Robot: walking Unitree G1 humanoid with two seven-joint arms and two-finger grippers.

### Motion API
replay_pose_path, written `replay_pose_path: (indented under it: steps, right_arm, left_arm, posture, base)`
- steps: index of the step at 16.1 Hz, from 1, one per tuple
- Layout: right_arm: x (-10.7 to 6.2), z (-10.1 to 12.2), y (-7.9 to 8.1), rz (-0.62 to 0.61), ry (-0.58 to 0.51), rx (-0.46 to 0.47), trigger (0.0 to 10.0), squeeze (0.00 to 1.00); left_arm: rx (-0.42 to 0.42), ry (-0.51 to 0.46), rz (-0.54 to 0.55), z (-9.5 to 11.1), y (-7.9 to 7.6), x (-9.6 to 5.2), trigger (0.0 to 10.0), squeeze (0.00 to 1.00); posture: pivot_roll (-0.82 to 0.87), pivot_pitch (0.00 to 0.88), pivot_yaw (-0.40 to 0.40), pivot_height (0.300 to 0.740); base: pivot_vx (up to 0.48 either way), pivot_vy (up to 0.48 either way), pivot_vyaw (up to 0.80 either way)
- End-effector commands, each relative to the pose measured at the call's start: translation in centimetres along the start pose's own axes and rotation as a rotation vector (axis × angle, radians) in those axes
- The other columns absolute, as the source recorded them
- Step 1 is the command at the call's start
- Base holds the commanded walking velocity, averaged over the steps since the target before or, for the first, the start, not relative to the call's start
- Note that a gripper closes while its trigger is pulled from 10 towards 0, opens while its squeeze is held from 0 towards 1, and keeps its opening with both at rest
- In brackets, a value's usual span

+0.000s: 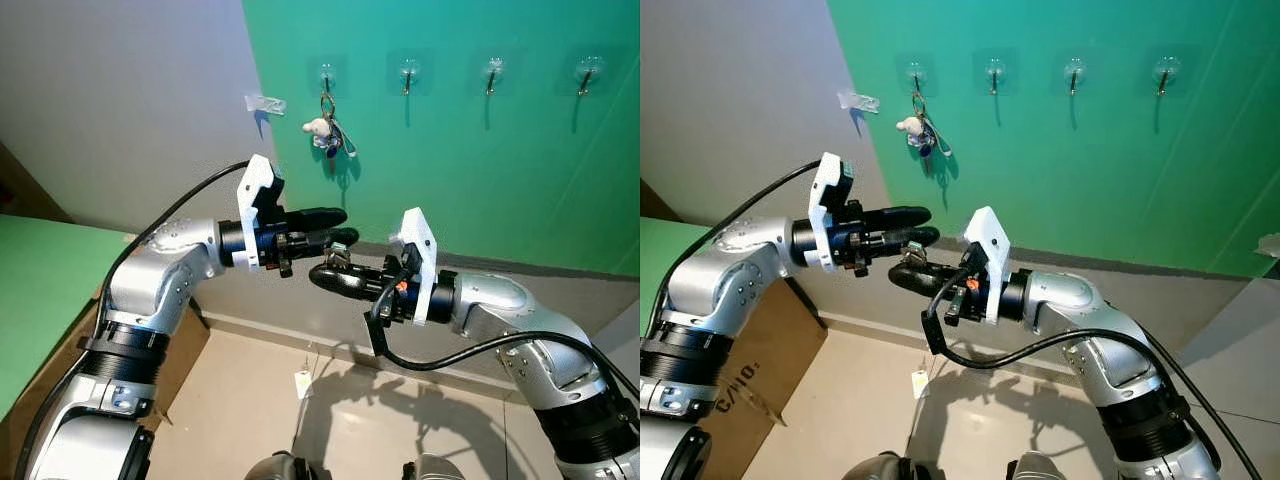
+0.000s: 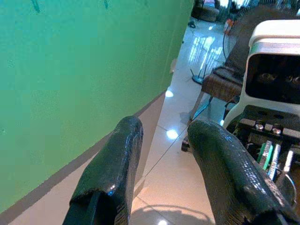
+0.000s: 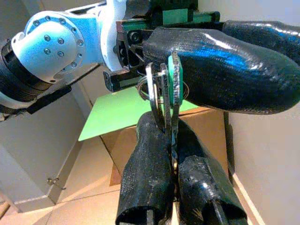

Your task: Hang keys on a hook

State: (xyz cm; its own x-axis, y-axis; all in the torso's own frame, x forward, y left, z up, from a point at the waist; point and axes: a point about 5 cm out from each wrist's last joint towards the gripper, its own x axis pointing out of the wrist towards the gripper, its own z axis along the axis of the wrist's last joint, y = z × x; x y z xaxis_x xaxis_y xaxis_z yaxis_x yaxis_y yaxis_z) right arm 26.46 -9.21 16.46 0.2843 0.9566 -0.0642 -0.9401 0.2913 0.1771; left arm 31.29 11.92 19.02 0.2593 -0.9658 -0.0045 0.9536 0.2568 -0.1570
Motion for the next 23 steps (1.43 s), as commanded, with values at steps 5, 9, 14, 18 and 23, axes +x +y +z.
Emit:
replay_pose_path:
  steps: [5, 9, 14, 18, 23]
  right_arm:
    - [-1.1, -0.7, -1.4, -0.08, 0.017, 0.006, 0.0, 0.0]
    - [-1.3, -1.1, -1.5, -0.09, 0.023, 0.014, 0.0, 0.0]
    - [-1.2, -1.3, -1.6, -0.093, 0.026, 0.016, 0.0, 0.0]
    - [-1.2, -1.1, -1.9, -0.114, 0.013, -0.001, 0.0, 0.0]
    - [-1.2, -0.8, -3.0, -0.186, 0.0, -0.023, 0.0, 0.0]
  left_arm:
    - [0.069, -0.24, -0.084, 6.2, -1.9, -0.7, 10.0, 0.0]
    - [0.091, -0.256, -0.083, 7.1, -2.5, -0.9, 10.0, 0.0]
    - [0.07, -0.134, 0.0, 4.4, -1.7, -1.2, 10.0, 0.0]
    - [0.078, 0.041, 0.082, 1.0, -0.9, -1.7, 10.0, 0.0]
    - [0.092, 0.038, 0.069, 1.1, -1.5, -1.6, 10.0, 0.0]
  posture:
    - [-0.24, 0.039, 0.136, 0.717]
    - [-0.23, 0.042, 0.136, 0.717]
    - [-0.23, 0.054, 0.137, 0.717]
    - [-0.23, 0.058, 0.136, 0.717]
    - [-0.22, 0.06, 0.133, 0.717]
  base:
    - [0.0, 0.0, 0.0]
    - [0.0, 0.0, 0.0]
    - [0.0, 0.0, 0.0]
    - [0.0, 0.0, 0.0]
    - [0.0, 0.0, 0.0]
